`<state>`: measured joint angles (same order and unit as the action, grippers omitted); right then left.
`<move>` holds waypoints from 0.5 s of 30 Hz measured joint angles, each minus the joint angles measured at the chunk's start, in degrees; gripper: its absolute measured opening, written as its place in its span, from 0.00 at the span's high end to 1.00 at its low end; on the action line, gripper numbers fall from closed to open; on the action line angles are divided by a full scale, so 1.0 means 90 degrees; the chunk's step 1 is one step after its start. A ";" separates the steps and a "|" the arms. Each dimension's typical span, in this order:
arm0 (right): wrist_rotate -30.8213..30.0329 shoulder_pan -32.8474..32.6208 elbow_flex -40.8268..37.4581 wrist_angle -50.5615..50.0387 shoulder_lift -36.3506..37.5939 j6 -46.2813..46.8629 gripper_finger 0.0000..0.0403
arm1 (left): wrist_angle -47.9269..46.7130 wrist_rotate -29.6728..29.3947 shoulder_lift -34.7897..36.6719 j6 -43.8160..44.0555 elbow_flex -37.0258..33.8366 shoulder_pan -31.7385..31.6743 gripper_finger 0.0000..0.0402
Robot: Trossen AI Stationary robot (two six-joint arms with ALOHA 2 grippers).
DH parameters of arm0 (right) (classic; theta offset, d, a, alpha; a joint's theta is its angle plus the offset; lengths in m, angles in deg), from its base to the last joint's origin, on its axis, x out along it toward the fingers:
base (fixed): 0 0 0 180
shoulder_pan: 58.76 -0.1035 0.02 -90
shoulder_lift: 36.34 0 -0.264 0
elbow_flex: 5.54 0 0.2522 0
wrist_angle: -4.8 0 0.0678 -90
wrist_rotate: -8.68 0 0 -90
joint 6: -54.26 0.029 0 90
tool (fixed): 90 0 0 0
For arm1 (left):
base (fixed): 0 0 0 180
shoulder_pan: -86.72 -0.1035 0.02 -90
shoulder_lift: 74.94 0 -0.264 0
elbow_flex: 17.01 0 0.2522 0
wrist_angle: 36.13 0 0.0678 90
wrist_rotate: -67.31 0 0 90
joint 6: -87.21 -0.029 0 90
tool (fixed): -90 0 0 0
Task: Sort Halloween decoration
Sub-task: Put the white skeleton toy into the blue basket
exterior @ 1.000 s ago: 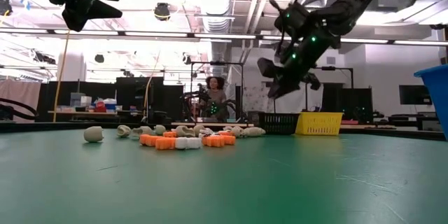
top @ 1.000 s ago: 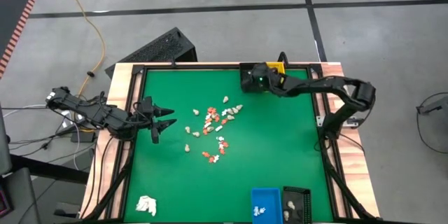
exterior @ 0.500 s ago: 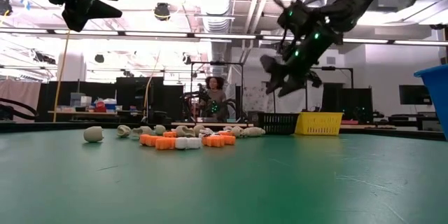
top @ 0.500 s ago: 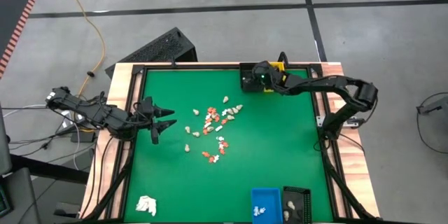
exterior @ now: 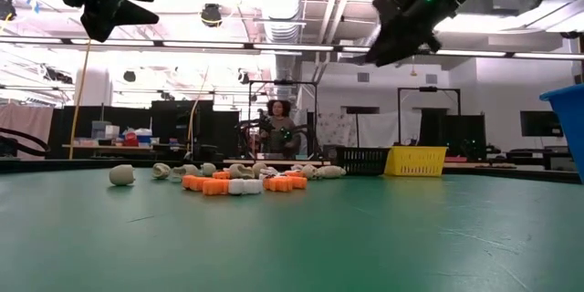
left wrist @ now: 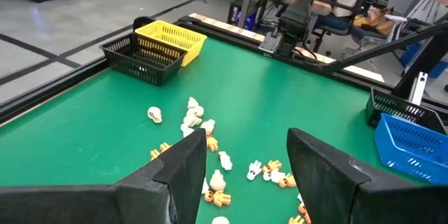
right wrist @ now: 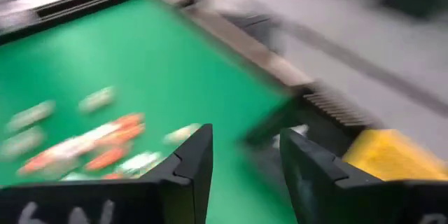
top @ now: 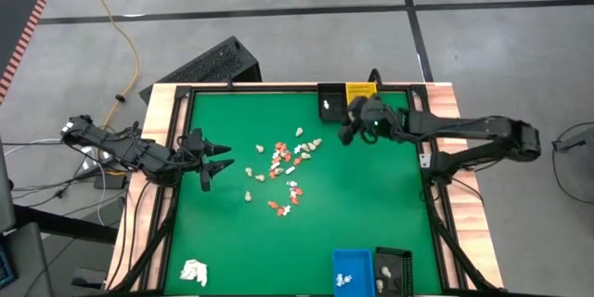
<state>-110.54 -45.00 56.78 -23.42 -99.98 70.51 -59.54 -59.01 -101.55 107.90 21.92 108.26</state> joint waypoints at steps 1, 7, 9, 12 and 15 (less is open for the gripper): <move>-0.0402 0.0017 -0.0005 0.0008 -0.0018 0.0019 0.61 | 0.0004 -0.0030 0.0000 0.0000 0.0000 0.0000 0.53; -0.0114 0.0760 0.0026 0.0823 -0.1013 0.0461 0.62 | 0.0058 -0.0197 0.0000 0.0125 0.0000 0.0001 0.53; 0.0516 0.1094 0.0216 0.0667 -0.1482 0.0693 0.62 | 0.0063 -0.0268 0.0000 0.0243 0.0000 0.0002 0.53; 0.1038 0.1535 0.0738 0.0205 -0.2007 0.0856 0.62 | 0.0060 -0.0302 0.0000 0.0372 0.0000 0.0000 0.53; 0.1490 0.1848 0.1361 -0.0503 -0.2554 0.0811 0.62 | 0.0058 -0.0322 0.0002 0.0398 0.0000 0.0002 0.53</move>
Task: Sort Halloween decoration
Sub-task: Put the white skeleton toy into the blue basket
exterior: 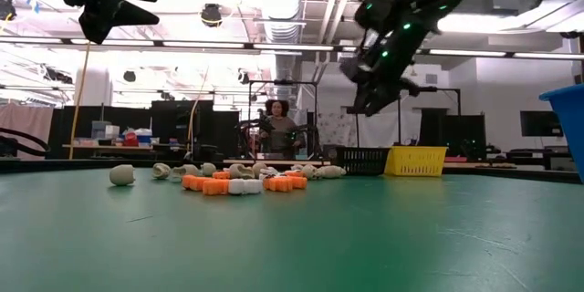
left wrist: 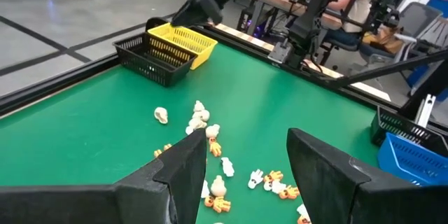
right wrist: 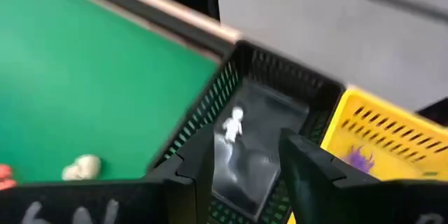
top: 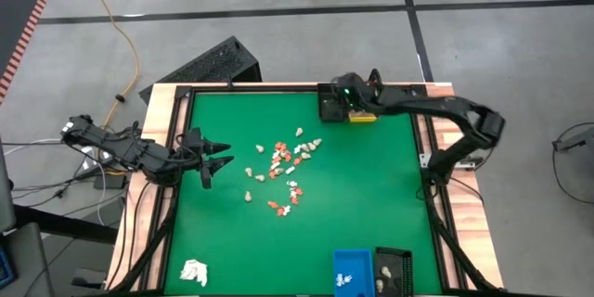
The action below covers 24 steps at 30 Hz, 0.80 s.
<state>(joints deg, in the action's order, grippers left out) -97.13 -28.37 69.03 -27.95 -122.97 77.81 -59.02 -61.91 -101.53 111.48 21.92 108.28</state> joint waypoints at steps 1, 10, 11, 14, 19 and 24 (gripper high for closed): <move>0.0198 0.0084 0.0230 -0.0193 -0.0189 -0.0037 0.62 | 0.0000 -0.0026 0.0000 0.0003 0.0000 0.0000 0.53; 0.1294 0.0487 0.2121 -0.2108 -0.1629 -0.0269 0.62 | -0.0067 -0.0023 0.0000 0.0229 0.0000 -0.0001 0.53; 0.1293 0.0503 0.2209 -0.2183 -0.1711 -0.0269 0.62 | -0.0068 -0.0023 -0.0002 0.0219 0.0000 -0.0002 0.53; 0.1528 0.0564 0.2262 -0.2170 -0.1939 -0.0224 0.62 | -0.0103 -0.0023 -0.0002 0.0192 0.0000 -0.0001 0.53; 0.1874 0.0711 0.2255 -0.2069 -0.2277 -0.0121 0.62 | -0.0109 -0.0018 -0.0002 0.0170 0.0000 0.0000 0.53; 0.1903 0.0860 0.2253 -0.1984 -0.2472 -0.0044 0.62 | -0.0143 -0.0020 -0.0002 0.0165 0.0000 0.0000 0.53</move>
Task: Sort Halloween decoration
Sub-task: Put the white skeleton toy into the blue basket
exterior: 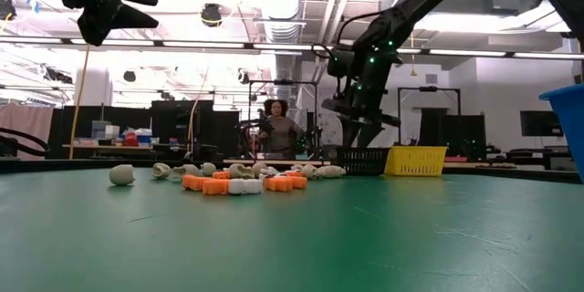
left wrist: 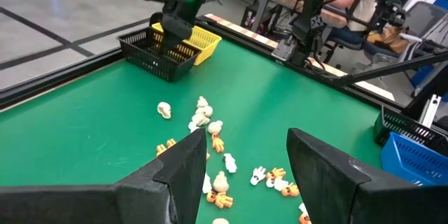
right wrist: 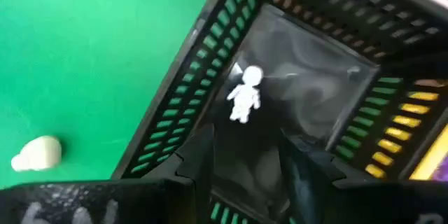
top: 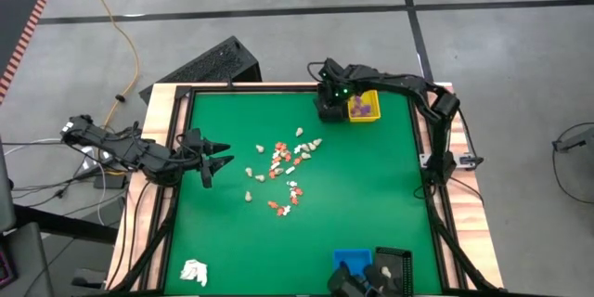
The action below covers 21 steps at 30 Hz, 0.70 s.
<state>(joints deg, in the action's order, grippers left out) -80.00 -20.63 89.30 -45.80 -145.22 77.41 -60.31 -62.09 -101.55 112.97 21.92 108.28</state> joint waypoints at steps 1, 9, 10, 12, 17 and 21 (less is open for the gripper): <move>0.0006 0.0028 0.0002 0.0077 0.0000 0.0033 0.62 | -0.0015 0.0000 0.0000 -0.0006 0.0000 -0.0002 0.53; 0.0018 0.0107 0.0012 0.0116 -0.0231 0.0093 0.62 | -0.0019 -0.0001 0.0000 -0.0011 0.0000 0.0000 0.53; 0.0032 0.0117 0.0032 0.0116 -0.0268 0.0096 0.62 | -0.0019 -0.0001 0.0000 -0.0010 0.0000 -0.0002 0.53; 0.0034 0.0118 0.0087 0.0053 -0.0356 0.0096 0.62 | -0.0019 -0.0003 0.0000 -0.0002 0.0000 0.0000 0.53; 0.0032 0.0095 0.0594 -0.0143 -0.0646 0.0098 0.62 | -0.0019 -0.0004 0.0001 -0.0002 0.0000 -0.0001 0.53; 0.0004 0.0097 0.1039 -0.0680 -0.1008 0.0090 0.62 | -0.0019 -0.0003 0.0000 -0.0002 0.0000 0.0000 0.53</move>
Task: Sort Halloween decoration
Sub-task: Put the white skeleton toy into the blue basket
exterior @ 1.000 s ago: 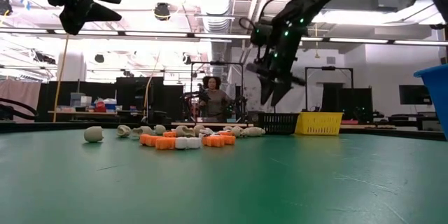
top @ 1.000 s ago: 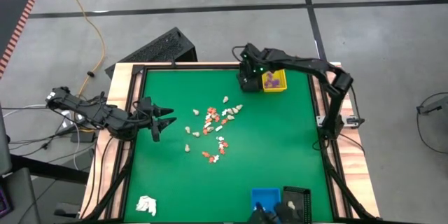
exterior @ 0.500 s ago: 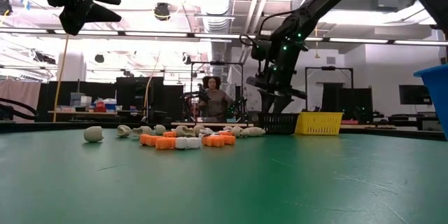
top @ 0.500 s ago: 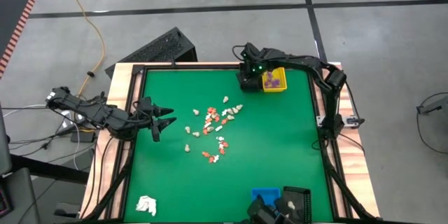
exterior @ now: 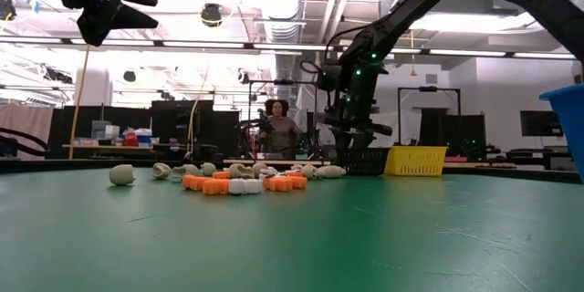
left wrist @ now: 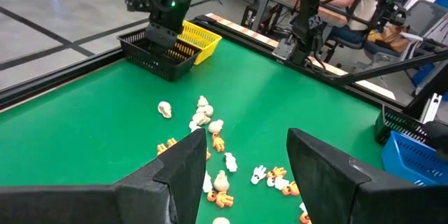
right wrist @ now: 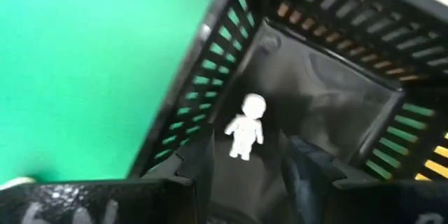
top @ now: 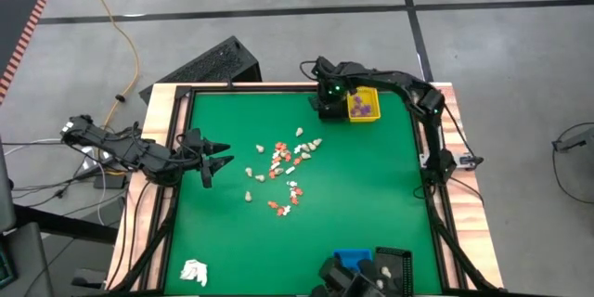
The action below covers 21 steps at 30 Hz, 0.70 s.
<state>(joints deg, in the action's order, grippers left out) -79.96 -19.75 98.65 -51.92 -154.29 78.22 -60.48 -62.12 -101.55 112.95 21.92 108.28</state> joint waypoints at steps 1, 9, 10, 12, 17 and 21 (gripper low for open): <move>0.0001 0.0005 0.0088 -0.0140 -0.0066 0.0001 0.62 | 0.0000 0.0001 0.0001 0.0000 0.0000 -0.0002 0.53; -0.0006 -0.0006 0.0249 -0.0355 -0.0368 0.0001 0.62 | -0.0043 0.0003 0.0002 0.0000 0.0000 -0.0002 0.53; -0.0014 -0.0022 0.0234 -0.0376 -0.0364 0.0004 0.64 | -0.0041 0.0004 0.0002 0.0000 0.0000 -0.0002 0.53; -0.0100 -0.0037 0.0227 -0.0397 -0.0363 0.0046 0.68 | -0.0041 0.0003 0.0002 -0.0013 0.0000 -0.0002 0.53; -0.0123 -0.0025 0.0227 -0.0537 -0.0350 0.0035 0.87 | -0.0041 0.0002 0.0002 -0.0041 0.0000 -0.0002 0.53; -0.0123 -0.0047 0.0227 -0.0582 -0.0341 -0.0083 0.98 | -0.0041 0.0003 0.0001 -0.0036 0.0000 -0.0001 0.53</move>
<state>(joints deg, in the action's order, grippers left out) -81.07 -20.18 100.69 -57.15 -157.36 77.48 -60.85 -62.09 -101.53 112.62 21.92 108.27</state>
